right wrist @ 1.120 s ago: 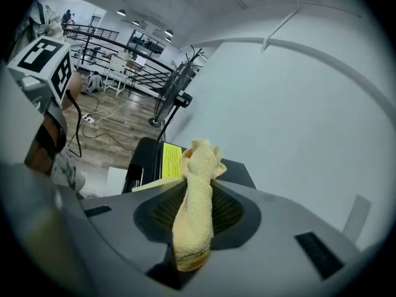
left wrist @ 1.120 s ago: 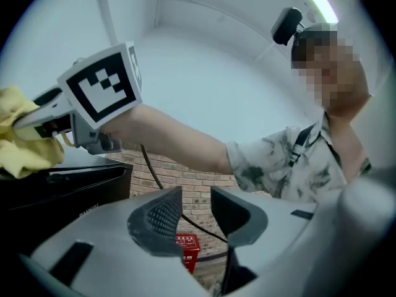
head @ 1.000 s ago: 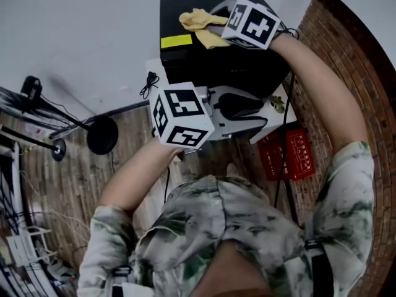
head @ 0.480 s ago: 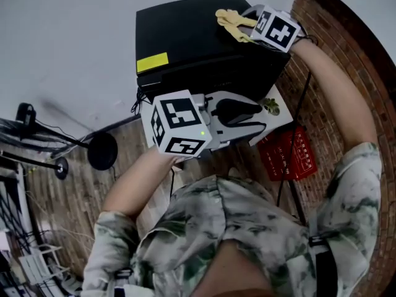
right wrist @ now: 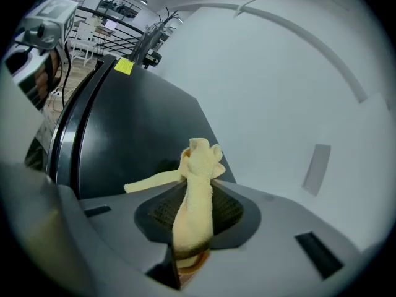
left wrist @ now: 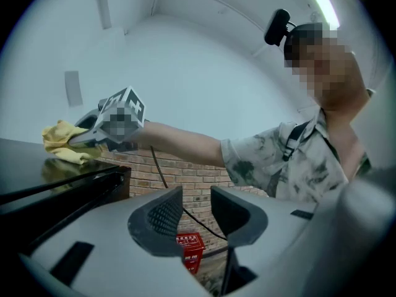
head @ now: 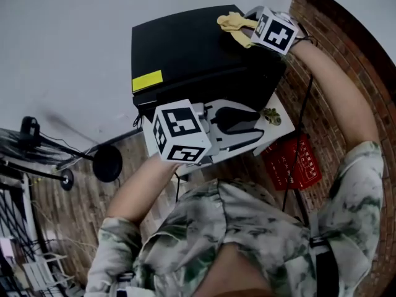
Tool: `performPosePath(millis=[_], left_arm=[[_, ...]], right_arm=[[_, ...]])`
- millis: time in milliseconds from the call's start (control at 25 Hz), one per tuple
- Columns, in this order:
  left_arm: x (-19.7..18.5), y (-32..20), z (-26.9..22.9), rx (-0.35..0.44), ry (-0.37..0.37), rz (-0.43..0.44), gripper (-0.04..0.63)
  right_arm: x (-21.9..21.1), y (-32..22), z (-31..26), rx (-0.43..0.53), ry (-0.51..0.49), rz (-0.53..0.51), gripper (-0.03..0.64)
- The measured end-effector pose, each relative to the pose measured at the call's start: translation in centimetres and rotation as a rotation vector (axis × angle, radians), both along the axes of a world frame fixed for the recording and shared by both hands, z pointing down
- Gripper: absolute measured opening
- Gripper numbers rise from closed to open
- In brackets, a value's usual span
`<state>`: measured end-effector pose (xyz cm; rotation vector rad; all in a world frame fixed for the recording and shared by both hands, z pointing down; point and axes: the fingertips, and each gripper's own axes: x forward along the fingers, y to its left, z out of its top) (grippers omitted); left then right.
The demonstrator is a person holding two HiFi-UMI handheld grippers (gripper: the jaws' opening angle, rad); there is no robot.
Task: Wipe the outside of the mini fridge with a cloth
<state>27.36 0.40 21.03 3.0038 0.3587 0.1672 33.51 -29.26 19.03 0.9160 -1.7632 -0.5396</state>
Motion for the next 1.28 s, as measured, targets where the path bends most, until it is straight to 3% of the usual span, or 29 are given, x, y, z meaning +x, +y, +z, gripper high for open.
performPosePath(millis=[360, 560, 720, 920, 1280], left_arm=[[0.4, -0.8, 0.5, 0.008, -0.023, -0.024, 0.135], [-0.6, -1.5, 0.5, 0.011, -0.018, -0.057, 0.135], [-1.5, -1.9, 1.0, 0.002, -0.026, -0.089, 0.135], [-2.9, -2.2, 1.4, -0.005, -0.031, -0.114, 0.135], [-3.0, -2.1, 1.9, -0.017, -0.024, -0.079, 0.135]], right_arm=[[-12.9, -0.7, -3.1, 0.042, -0.045, -0.242, 0.097], [-21.2, -1.5, -3.7, 0.085, 0.005, -0.374, 0.097], [-24.2, -2.5, -1.9, 0.065, 0.076, -0.405, 0.097], [-23.1, -4.8, 0.2, 0.033, 0.125, -0.364, 0.097], [-13.0, -8.0, 1.1, -0.004, 0.166, -0.144, 0.097]])
